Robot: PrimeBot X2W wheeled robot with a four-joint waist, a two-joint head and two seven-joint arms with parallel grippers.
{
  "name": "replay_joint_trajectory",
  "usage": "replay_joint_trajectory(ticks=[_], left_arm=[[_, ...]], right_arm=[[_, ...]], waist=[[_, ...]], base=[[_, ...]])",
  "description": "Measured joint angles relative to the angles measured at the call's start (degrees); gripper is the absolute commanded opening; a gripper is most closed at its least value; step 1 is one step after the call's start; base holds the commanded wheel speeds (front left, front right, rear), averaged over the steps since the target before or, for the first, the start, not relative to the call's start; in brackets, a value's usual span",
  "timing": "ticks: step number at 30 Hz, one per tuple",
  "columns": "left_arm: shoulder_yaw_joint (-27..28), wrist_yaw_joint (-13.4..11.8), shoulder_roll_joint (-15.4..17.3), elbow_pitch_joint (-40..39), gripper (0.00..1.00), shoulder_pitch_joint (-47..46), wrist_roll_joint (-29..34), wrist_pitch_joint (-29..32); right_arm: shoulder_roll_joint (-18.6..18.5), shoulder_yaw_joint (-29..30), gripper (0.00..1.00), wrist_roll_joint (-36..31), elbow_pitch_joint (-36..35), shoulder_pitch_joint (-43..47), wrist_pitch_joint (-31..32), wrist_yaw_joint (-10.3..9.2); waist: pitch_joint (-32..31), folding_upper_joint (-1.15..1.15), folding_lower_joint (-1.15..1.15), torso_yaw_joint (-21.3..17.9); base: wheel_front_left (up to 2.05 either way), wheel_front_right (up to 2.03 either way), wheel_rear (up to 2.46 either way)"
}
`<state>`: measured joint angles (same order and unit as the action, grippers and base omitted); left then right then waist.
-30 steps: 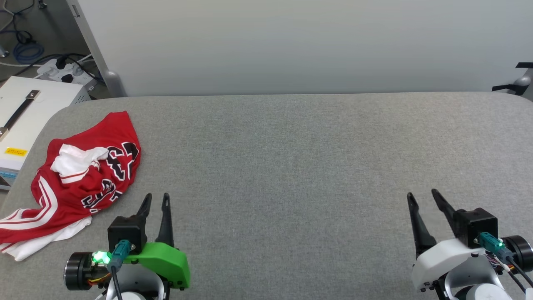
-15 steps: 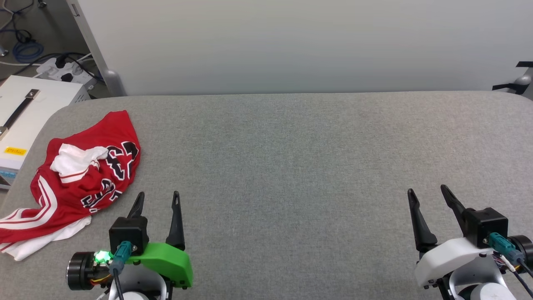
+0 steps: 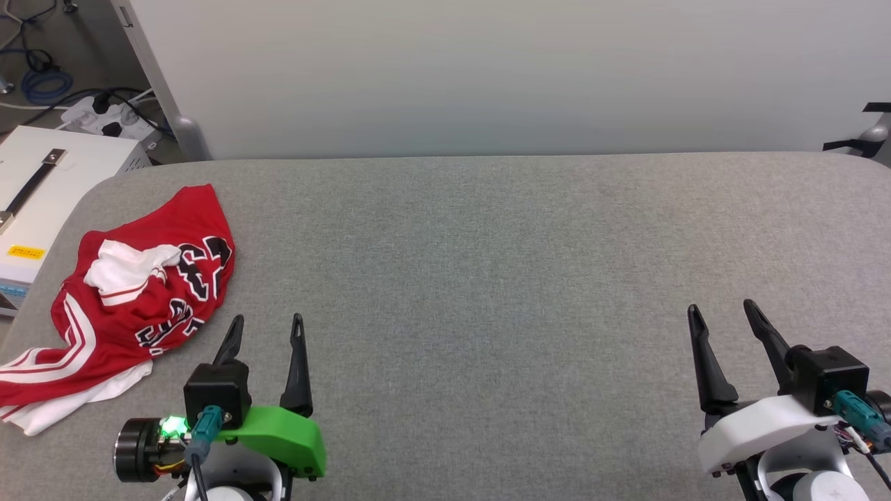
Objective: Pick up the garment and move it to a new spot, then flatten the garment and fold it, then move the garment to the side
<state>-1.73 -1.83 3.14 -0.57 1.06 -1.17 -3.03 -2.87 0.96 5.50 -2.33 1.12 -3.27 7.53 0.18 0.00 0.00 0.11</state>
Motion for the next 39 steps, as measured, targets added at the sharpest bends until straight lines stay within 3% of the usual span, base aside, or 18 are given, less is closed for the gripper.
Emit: replay_joint_trajectory(ticks=[39], left_arm=[[-1.87,-2.46,0.0,-0.23,1.0,0.12,-0.93,-4.6]], right_arm=[[0.01,0.15,1.0,4.88,-2.79,2.14,-4.48,0.0]], waist=[[-0.38,0.0,0.0,0.43]], base=[[0.0,0.0,0.0]])
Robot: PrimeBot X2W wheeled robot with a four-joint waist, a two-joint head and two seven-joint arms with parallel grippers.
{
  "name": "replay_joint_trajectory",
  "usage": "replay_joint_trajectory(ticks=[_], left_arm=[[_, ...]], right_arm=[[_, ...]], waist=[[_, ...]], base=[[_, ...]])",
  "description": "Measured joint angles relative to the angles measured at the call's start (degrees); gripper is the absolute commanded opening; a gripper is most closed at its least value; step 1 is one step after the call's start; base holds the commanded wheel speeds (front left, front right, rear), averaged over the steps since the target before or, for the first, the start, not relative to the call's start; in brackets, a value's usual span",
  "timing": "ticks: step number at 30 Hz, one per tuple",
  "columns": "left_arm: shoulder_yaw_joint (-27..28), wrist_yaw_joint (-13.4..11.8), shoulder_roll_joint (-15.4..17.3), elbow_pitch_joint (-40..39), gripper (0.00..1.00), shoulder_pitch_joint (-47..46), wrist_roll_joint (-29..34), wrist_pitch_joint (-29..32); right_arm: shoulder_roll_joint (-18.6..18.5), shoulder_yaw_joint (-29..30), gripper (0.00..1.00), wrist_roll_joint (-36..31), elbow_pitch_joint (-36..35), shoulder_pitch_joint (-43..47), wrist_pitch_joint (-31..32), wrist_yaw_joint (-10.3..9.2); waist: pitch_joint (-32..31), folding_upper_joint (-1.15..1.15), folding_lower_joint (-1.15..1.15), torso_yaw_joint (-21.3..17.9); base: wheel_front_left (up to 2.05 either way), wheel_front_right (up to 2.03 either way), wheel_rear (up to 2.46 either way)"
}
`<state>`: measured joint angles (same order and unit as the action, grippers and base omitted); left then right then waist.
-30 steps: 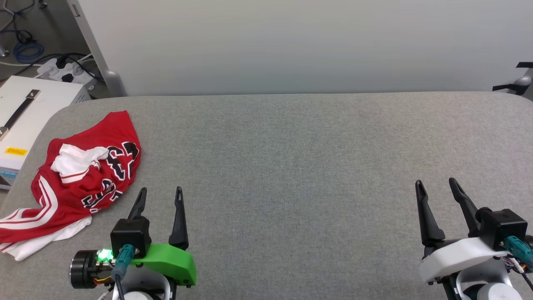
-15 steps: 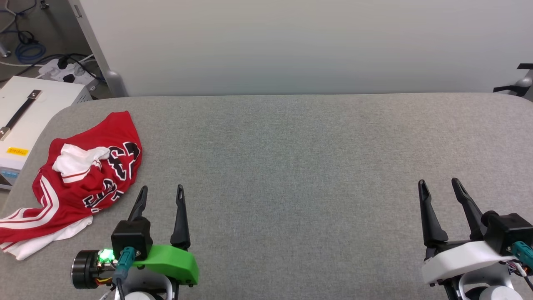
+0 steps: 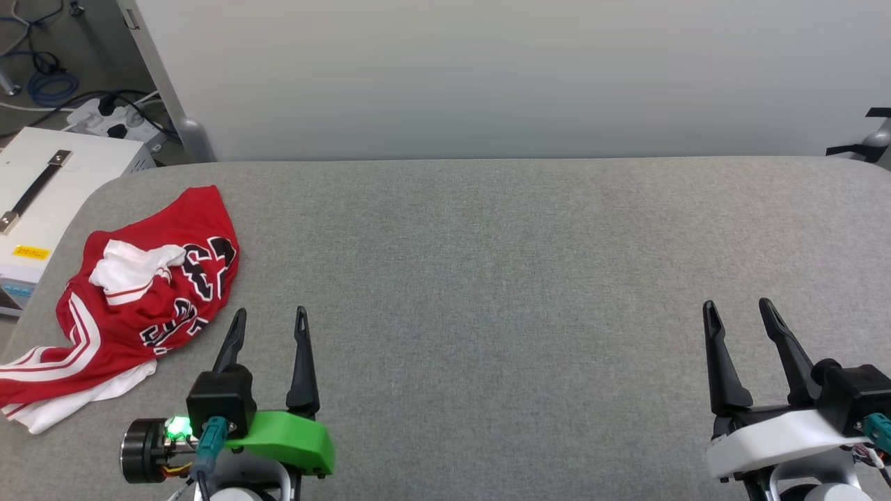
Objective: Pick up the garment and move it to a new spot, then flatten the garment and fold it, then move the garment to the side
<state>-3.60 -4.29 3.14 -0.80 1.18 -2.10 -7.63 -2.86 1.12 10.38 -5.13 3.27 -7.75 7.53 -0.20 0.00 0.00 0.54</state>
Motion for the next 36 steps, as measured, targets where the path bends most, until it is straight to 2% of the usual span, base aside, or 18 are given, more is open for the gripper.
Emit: replay_joint_trajectory(ticks=[36], left_arm=[[-1.94,-0.86,-0.01,0.56,1.0,0.79,-0.49,-4.28]], right_arm=[[0.0,-0.22,1.0,2.45,-1.45,1.46,-4.15,0.0]], waist=[[0.28,0.0,0.0,0.42]], base=[[0.0,0.0,0.0]])
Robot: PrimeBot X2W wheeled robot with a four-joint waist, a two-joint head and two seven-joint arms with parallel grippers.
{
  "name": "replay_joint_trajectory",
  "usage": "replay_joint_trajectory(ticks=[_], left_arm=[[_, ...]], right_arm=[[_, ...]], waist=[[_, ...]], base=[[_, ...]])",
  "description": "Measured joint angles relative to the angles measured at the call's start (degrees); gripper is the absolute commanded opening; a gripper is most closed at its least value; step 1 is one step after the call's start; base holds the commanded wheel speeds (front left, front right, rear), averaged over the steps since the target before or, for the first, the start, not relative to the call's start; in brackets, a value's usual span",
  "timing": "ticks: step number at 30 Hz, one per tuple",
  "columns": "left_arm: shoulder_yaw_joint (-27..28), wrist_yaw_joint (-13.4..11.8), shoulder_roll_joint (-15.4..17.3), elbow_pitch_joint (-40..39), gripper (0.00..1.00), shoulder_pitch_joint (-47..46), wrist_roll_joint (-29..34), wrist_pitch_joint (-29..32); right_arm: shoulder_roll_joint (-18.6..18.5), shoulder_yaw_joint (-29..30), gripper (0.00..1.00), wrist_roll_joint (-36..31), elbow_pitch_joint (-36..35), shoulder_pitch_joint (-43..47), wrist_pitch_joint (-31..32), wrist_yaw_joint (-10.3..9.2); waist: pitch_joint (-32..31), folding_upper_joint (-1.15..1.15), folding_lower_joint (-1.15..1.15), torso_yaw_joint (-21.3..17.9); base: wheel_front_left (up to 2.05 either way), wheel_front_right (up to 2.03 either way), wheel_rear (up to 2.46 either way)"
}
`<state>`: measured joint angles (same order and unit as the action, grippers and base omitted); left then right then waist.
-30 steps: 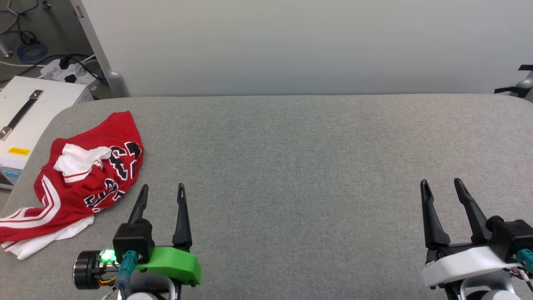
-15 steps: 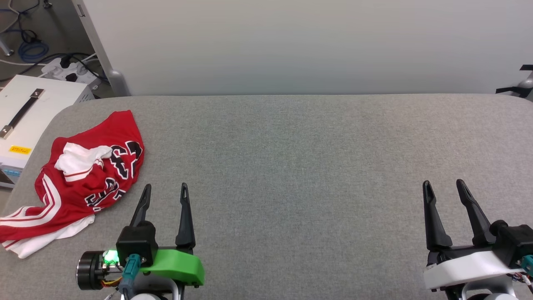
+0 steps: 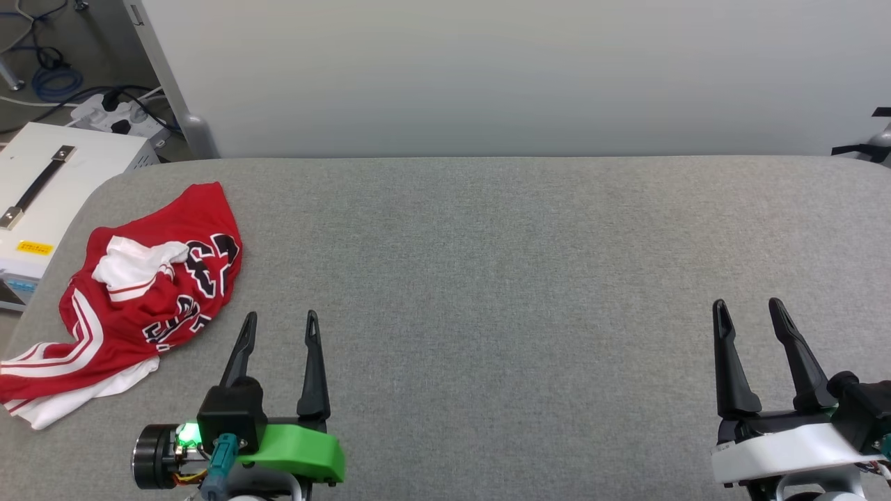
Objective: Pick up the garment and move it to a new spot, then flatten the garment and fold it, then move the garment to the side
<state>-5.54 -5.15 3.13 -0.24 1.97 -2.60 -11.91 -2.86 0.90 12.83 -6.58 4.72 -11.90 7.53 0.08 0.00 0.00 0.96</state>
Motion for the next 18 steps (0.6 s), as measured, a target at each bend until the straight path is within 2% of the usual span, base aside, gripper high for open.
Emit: replay_joint_trajectory(ticks=[18], left_arm=[[-1.1,-0.74,-0.01,1.21,1.0,0.05,-0.25,-2.24]], right_arm=[[0.0,0.12,1.0,1.16,-0.34,1.09,-2.14,0.0]], waist=[[0.04,0.0,0.0,0.28]], base=[[0.0,0.0,0.0]])
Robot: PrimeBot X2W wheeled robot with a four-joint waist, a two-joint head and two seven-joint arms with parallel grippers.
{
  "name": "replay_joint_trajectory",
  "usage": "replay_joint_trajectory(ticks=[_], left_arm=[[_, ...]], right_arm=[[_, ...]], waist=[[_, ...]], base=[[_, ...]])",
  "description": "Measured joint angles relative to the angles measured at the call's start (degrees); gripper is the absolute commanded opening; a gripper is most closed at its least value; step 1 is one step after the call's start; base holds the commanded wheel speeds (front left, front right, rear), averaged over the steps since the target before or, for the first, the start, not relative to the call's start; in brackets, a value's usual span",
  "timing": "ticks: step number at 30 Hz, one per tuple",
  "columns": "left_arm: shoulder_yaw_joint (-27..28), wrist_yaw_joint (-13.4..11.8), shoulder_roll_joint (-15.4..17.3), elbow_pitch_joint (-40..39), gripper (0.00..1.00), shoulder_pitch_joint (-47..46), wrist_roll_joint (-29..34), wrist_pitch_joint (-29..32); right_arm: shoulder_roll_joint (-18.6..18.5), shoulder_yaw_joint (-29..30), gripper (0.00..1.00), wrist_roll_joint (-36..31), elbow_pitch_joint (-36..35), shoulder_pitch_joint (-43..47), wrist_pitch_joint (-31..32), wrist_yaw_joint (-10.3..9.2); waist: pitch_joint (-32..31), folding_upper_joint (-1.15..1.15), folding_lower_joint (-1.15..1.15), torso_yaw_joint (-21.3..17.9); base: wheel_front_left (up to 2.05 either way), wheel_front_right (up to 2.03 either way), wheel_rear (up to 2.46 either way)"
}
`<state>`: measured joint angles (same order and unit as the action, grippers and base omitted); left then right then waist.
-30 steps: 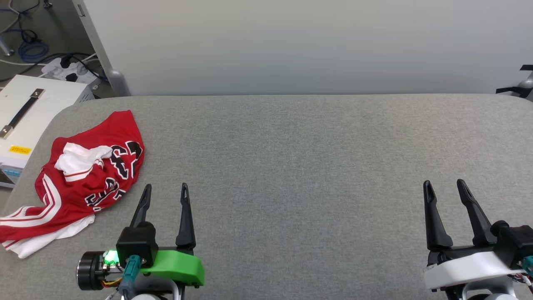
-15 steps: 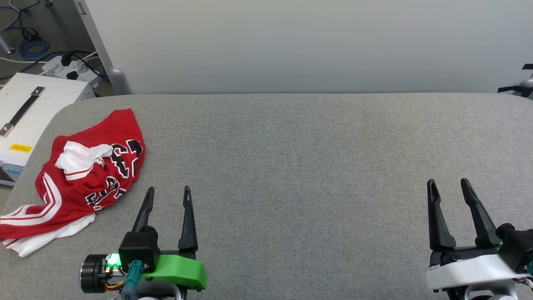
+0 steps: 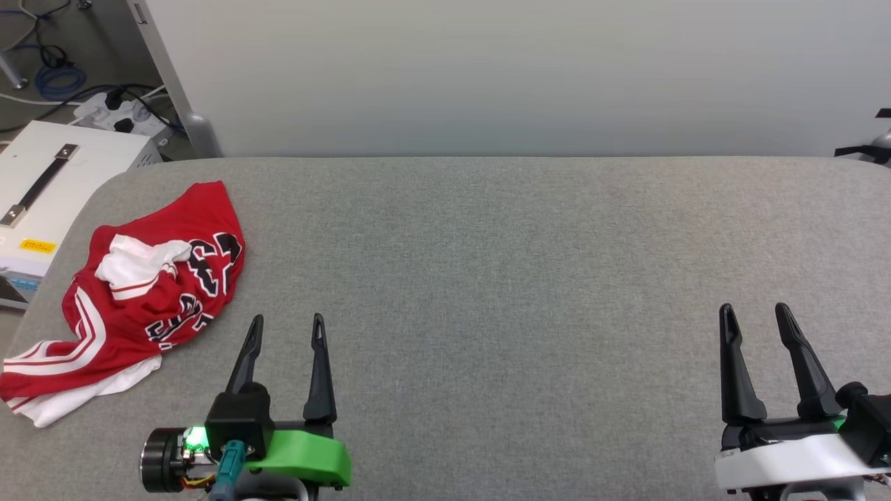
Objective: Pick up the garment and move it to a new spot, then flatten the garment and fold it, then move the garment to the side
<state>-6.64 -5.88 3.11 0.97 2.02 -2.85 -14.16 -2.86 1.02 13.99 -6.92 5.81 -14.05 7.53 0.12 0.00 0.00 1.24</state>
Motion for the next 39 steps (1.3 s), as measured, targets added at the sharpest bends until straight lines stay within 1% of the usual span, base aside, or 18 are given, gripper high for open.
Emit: replay_joint_trajectory(ticks=[4,26,33,39], left_arm=[[-0.3,-0.47,-0.02,0.19,1.0,0.02,-0.16,-0.49],[-0.32,-0.51,-0.07,1.01,1.0,0.22,-0.16,-0.51],[-0.27,-0.51,-0.07,1.24,1.0,0.1,-0.16,-0.51],[-0.07,-1.0,-0.08,1.41,1.0,-0.28,-0.16,-0.51]], right_arm=[[0.0,0.05,1.0,0.43,0.01,0.15,-0.43,0.0],[0.0,0.15,1.0,0.57,0.01,0.57,-0.43,0.0],[0.0,0.21,1.0,0.56,0.0,0.58,-0.59,0.0],[0.01,0.24,1.0,0.54,-0.04,0.53,-0.68,0.0]], waist=[[-0.04,0.0,0.0,0.1],[0.12,0.0,0.0,0.88],[0.85,0.0,0.0,2.98],[1.69,0.0,0.0,6.22]], base=[[0.0,0.0,0.0],[0.0,0.0,0.0],[0.0,0.0,0.0],[0.0,0.0,0.0]])
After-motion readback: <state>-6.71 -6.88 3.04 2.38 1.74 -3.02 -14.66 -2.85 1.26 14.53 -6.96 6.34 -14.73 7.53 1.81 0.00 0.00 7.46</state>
